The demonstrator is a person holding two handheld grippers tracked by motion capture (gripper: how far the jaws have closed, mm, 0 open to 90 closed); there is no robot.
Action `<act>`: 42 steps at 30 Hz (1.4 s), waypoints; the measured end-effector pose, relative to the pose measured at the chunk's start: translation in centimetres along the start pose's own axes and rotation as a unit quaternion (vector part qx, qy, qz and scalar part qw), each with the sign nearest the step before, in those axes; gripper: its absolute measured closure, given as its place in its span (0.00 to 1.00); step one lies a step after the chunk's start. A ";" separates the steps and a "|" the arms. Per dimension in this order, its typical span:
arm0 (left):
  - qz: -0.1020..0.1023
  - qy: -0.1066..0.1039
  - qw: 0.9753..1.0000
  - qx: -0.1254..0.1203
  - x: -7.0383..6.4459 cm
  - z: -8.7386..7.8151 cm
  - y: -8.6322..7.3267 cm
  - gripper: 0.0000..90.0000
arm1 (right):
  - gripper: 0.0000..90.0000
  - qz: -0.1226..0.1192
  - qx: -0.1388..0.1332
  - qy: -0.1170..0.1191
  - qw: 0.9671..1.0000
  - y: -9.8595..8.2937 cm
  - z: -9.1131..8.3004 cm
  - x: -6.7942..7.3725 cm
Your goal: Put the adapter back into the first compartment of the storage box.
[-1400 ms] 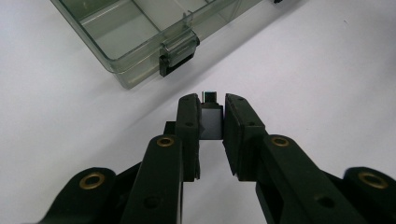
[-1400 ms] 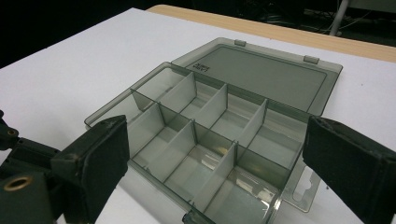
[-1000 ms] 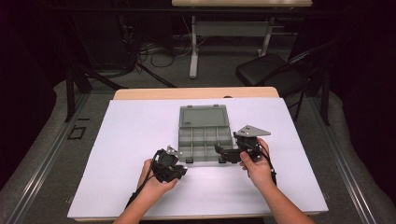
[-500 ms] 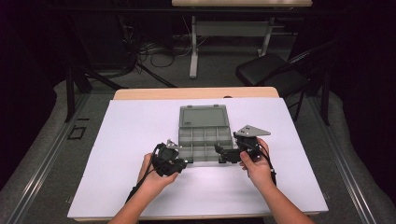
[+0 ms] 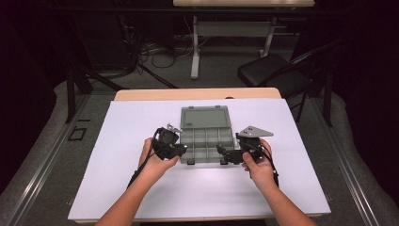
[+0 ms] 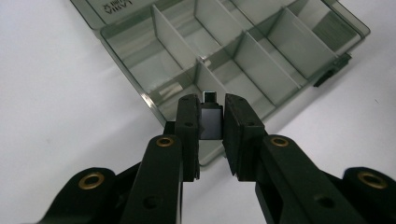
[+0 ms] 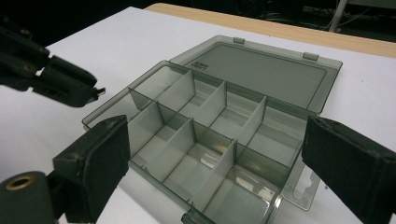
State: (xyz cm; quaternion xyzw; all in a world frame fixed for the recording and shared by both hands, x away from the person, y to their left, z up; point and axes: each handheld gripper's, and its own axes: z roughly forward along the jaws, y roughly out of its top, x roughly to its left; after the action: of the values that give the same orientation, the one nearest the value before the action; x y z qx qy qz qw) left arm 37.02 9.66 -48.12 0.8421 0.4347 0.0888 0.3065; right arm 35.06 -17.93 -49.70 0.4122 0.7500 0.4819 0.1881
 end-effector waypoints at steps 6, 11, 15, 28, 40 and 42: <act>0.005 0.008 1.000 0.002 0.5 0.3 1.4 0.85 | 0.08 0.009 -0.001 0.001 1.000 0.0 -0.1 -0.3; 0.005 0.010 1.000 -0.005 1.0 0.6 2.2 0.85 | 0.08 0.010 -0.001 0.001 1.000 0.0 -0.1 -0.4; 0.014 0.017 1.000 -0.003 1.3 1.0 2.8 0.85 | 0.09 0.010 -0.001 0.000 1.000 0.0 0.0 -0.4; 0.016 0.029 0.999 -0.008 2.4 2.9 3.8 0.85 | 0.09 0.009 0.002 -0.001 1.000 -0.1 0.1 -0.5; 0.010 0.033 0.999 0.009 2.9 4.8 3.8 0.85 | 0.09 0.008 0.003 -0.001 1.000 -0.2 0.2 -0.6; 0.010 0.033 0.999 0.011 2.9 5.1 3.8 0.85 | 0.09 0.007 0.003 -0.002 1.000 -0.2 0.2 -0.6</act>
State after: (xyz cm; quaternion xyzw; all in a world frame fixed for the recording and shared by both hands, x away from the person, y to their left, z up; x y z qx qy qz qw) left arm 43.46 8.07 -50.26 0.8462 0.4374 0.1145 0.2819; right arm 35.43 -18.35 -50.03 0.4190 0.7479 0.4804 0.1852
